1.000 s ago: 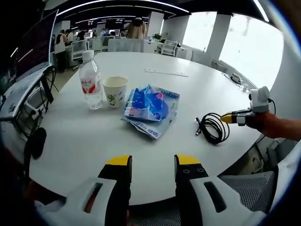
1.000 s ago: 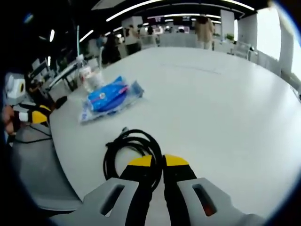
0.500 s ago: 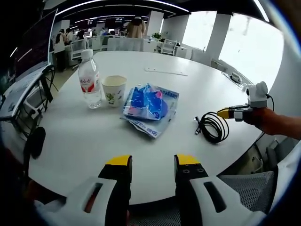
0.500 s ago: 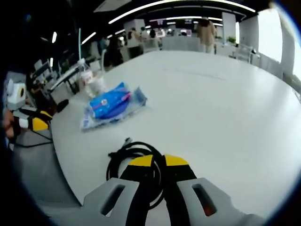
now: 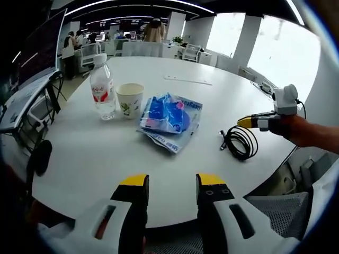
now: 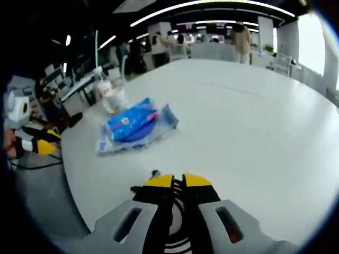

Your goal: Arrange the tabletop items into an orderly group along one side of the table until the central work area is clear of visible clutter.

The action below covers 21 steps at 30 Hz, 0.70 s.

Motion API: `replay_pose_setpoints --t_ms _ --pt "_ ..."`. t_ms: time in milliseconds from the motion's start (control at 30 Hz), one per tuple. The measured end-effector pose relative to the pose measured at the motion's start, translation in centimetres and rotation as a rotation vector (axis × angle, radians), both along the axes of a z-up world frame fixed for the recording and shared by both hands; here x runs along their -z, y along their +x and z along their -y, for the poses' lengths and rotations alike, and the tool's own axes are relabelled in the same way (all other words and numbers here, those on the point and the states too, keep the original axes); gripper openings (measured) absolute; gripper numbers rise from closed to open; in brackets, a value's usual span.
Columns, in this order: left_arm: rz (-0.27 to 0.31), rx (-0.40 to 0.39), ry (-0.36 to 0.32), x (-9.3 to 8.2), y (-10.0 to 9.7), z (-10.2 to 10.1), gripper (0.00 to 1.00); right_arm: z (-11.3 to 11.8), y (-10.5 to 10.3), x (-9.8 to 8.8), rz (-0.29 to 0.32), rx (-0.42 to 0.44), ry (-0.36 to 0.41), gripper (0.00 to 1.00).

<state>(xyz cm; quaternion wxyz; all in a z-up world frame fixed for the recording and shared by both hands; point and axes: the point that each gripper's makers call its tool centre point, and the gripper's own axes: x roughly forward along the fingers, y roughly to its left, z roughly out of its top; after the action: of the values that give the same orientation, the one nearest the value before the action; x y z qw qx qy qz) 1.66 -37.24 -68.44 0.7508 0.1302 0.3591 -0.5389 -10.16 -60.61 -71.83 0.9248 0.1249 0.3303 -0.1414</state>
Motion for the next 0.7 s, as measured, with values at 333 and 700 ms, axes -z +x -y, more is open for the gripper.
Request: replay_pose_setpoints --t_ms 333,700 --pt "-0.006 0.013 0.007 0.3 -0.4 0.1 0.34 -0.6 0.8 0.2 -0.006 -0.035 0.006 0.04" --pt "0.002 0.037 0.014 0.2 -0.6 0.7 0.34 -0.5 1.6 0.4 -0.004 -0.046 0.020 0.04"
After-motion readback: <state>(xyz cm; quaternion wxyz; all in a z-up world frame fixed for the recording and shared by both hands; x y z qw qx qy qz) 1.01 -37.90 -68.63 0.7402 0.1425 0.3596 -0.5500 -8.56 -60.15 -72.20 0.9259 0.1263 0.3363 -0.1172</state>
